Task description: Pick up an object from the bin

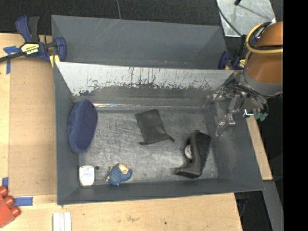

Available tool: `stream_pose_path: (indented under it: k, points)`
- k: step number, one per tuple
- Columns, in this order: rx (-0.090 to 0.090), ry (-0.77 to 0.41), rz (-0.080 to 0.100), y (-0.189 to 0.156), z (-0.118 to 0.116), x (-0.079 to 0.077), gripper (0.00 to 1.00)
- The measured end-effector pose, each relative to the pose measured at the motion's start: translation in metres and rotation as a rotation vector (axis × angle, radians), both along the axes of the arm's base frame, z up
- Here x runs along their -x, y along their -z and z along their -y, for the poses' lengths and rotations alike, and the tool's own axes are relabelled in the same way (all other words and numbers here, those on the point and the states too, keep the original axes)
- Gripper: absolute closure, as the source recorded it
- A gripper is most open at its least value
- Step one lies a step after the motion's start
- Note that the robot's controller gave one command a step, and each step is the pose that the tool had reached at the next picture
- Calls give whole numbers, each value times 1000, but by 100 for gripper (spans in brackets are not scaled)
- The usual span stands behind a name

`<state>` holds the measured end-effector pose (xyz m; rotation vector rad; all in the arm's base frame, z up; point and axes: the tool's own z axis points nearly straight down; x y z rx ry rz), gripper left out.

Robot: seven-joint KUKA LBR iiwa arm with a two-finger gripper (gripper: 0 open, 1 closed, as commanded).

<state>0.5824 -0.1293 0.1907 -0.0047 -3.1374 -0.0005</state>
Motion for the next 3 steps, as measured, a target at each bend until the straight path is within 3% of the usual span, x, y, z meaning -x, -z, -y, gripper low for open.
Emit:
stream_pose_path:
  k: [1,2,3]
  points:
    - [6,-275,22,76,-18,31,0]
    - [7,-569,16,82,-31,26,0]
    - [4,-971,17,78,-42,30,0]
